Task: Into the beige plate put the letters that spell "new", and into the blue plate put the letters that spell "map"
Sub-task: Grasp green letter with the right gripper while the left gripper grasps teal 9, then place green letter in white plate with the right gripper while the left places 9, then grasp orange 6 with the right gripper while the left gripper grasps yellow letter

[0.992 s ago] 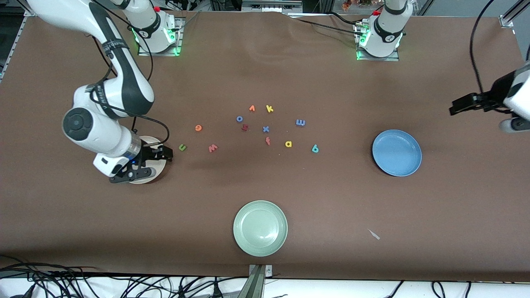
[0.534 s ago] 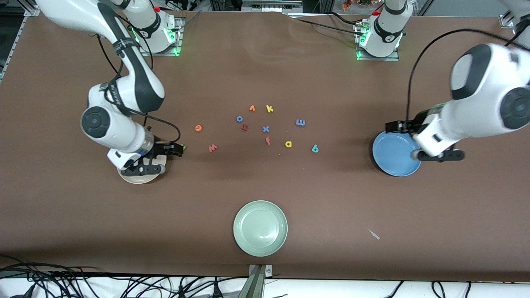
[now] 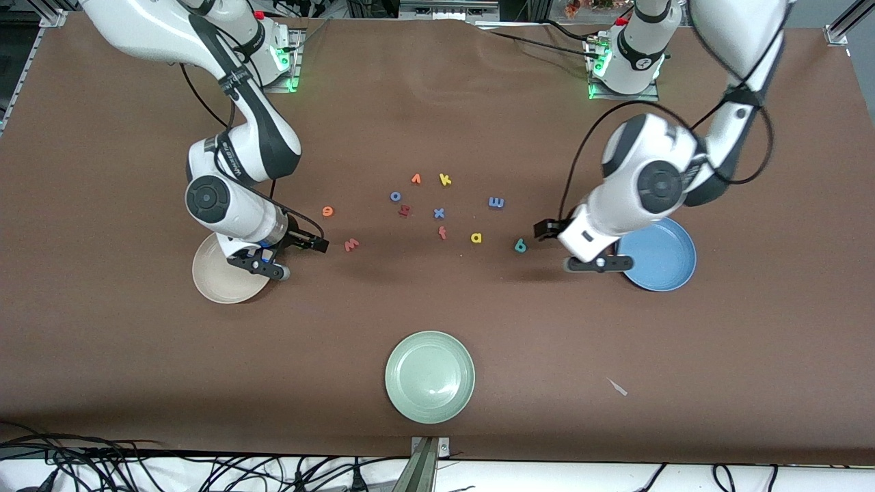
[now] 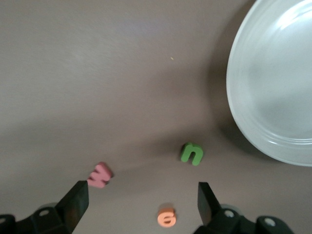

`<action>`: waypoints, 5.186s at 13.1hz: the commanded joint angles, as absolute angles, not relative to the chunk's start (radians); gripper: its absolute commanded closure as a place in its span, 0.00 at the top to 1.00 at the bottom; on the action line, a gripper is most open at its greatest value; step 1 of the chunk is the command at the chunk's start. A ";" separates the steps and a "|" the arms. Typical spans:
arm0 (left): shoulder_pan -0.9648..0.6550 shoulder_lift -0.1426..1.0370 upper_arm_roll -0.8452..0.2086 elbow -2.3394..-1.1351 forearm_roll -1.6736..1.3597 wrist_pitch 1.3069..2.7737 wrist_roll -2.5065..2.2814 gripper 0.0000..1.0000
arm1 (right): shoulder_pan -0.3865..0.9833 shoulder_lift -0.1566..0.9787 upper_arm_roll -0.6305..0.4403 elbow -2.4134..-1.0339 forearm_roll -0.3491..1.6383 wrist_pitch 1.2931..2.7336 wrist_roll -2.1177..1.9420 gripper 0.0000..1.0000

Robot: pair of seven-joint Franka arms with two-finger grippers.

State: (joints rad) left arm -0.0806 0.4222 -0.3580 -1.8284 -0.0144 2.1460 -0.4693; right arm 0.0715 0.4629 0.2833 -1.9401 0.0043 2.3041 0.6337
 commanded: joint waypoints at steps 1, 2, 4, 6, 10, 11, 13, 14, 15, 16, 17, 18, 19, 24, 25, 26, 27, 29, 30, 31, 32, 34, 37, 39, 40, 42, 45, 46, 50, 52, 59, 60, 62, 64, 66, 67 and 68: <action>-0.155 0.527 -0.354 -1.810 0.136 2.232 -0.631 1.00 | 0.064 0.489 0.285 -1.977 -0.073 2.377 0.661 0.97; -0.164 0.550 -0.357 -1.810 0.174 2.258 -0.661 1.00 | 0.064 0.497 0.284 -1.979 -0.086 2.391 0.660 0.96; -0.196 0.598 -0.354 -1.813 0.183 2.308 -0.667 0.98 | 0.064 0.499 0.278 -1.982 -0.087 2.391 0.660 0.96; -0.202 0.638 -0.354 -1.812 0.202 2.336 -0.667 0.94 | 0.064 0.511 0.276 -1.985 -0.123 2.399 0.660 0.96; -0.201 0.660 -0.356 -1.816 0.242 2.342 -0.666 0.84 | 0.064 0.514 0.258 -2.048 -0.135 2.489 0.650 0.92; -0.201 0.670 -0.354 -1.815 0.244 2.342 -0.666 0.81 | 0.063 0.515 0.256 -2.052 -0.135 2.497 0.650 0.91; -0.198 0.681 -0.356 -1.816 0.273 2.342 -0.669 0.71 | 0.063 0.517 0.256 -2.057 -0.137 2.502 0.649 0.88; -0.199 0.684 -0.354 -1.816 0.273 2.342 -0.669 0.67 | 0.063 0.523 0.256 -2.065 -0.137 2.520 0.649 0.86; -0.201 0.689 -0.354 -1.816 0.273 2.342 -0.669 0.64 | 0.063 0.525 0.256 -2.077 -0.137 2.540 0.649 0.82; -0.201 0.689 -0.354 -1.816 0.273 2.341 -0.669 0.58 | 0.063 0.525 0.256 -2.082 -0.137 2.545 0.649 0.77; -0.199 0.689 -0.356 -1.816 0.273 2.335 -0.667 0.51 | 0.063 0.525 0.256 -2.082 -0.137 2.545 0.647 0.70; -0.199 0.690 -0.356 -1.816 0.273 2.333 -0.667 0.46 | 0.064 0.525 0.255 -2.082 -0.137 2.545 0.643 0.64; -0.199 0.690 -0.356 -1.818 0.273 2.332 -0.669 0.39 | 0.064 0.525 0.256 -2.082 -0.137 2.546 0.641 0.62; -0.190 0.686 -0.356 -1.824 0.273 2.329 -0.667 0.12 | 0.063 0.522 0.255 -2.088 -0.137 2.543 0.640 0.38; -0.186 0.678 -0.356 -1.813 0.273 2.315 -0.667 0.08 | 0.063 0.517 0.255 -2.091 -0.138 2.540 0.626 0.29; -0.172 0.660 -0.354 -1.801 0.262 2.256 -0.667 0.06 | 0.063 0.514 0.255 -2.095 -0.138 2.539 0.621 0.19; -0.143 0.631 -0.356 -1.787 0.261 2.184 -0.658 0.04 | 0.063 0.511 0.253 -2.094 -0.138 2.536 0.617 0.05; -0.095 0.605 -0.359 -1.769 0.259 2.111 -0.638 0.01 | 0.061 0.476 0.242 -2.083 -0.138 2.505 0.589 0.03; -0.060 0.591 -0.359 -1.769 0.259 2.093 -0.597 0.01 | 0.060 0.450 0.241 -2.044 -0.138 2.423 0.568 0.03; -0.022 0.572 -0.359 -1.769 0.259 2.057 -0.547 0.01 | 0.060 0.439 0.238 -1.970 -0.127 2.305 0.517 0.03; 0.009 0.552 -0.359 -1.766 0.259 2.012 -0.482 0.01 | 0.058 0.436 0.226 -1.894 -0.123 2.189 0.458 0.03; 0.078 0.520 -0.359 -1.769 0.259 1.945 -0.364 0.01 | 0.057 0.431 0.164 -1.826 -0.123 2.083 0.308 0.03; 0.175 0.515 -0.356 -1.773 0.273 1.878 -0.174 0.01 | 0.051 0.428 0.089 -1.844 -0.123 2.097 0.141 0.09; 0.227 0.523 -0.351 -1.781 0.275 1.873 -0.059 0.03 | 0.035 0.431 0.086 -1.864 -0.123 2.123 0.137 0.51; 0.245 0.534 -0.351 -1.786 0.276 1.875 -0.029 0.27 | 0.035 0.430 0.087 -1.876 -0.121 2.131 0.138 0.63; 0.246 0.545 -0.353 -1.775 0.282 1.881 -0.009 1.00 | 0.037 0.426 0.097 -1.879 -0.118 2.125 0.172 0.64; 0.232 0.528 -0.392 -1.750 0.259 1.885 -0.087 1.00 | 0.037 0.417 0.164 -1.884 -0.106 2.109 0.306 0.64; 0.226 0.529 -0.423 -1.749 0.255 1.900 -0.160 1.00 | 0.037 0.413 0.196 -1.888 -0.106 2.100 0.378 0.64; 0.120 0.569 -0.509 -1.753 0.233 2.038 -0.522 1.00 | 0.041 0.400 0.349 -1.902 -0.104 2.097 0.670 0.64; 0.030 0.610 -0.508 -1.747 0.235 2.145 -0.700 1.00 | 0.041 0.399 0.383 -1.926 -0.106 2.115 0.728 0.64; -0.173 0.704 -0.497 -1.702 0.256 2.283 -0.968 1.00 | 0.044 0.322 0.411 -2.299 -0.117 2.589 0.784 0.65; -0.198 0.721 -0.494 -1.678 0.261 2.281 -0.989 1.00 | 0.043 0.328 0.411 -2.306 -0.120 2.595 0.784 0.65; -0.241 0.736 -0.463 -1.667 0.261 2.281 -1.009 1.00 | 0.044 0.334 0.411 -2.341 -0.121 2.647 0.784 0.65; -0.305 0.738 -0.396 -1.666 0.261 2.283 -1.014 0.97 | 0.043 0.350 0.411 -2.370 -0.126 2.703 0.782 0.64; -0.350 0.765 -0.361 -1.620 0.262 2.283 -1.014 0.92 | 0.043 0.360 0.410 -2.379 -0.139 2.723 0.779 0.64; -0.356 0.787 -0.360 -1.600 0.264 2.283 -1.014 0.89 | 0.043 0.367 0.410 -2.381 -0.162 2.723 0.781 0.64; -0.362 0.796 -0.360 -1.598 0.262 2.283 -1.014 0.85 | 0.043 0.373 0.410 -2.381 -0.176 2.724 0.781 0.64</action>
State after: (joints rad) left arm -0.3338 0.7509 -0.3740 -1.6582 0.2363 2.2906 -0.9956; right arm 0.0527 0.3737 0.4033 -2.3630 -0.1418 2.7003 0.7720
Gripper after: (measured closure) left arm 0.079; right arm 0.357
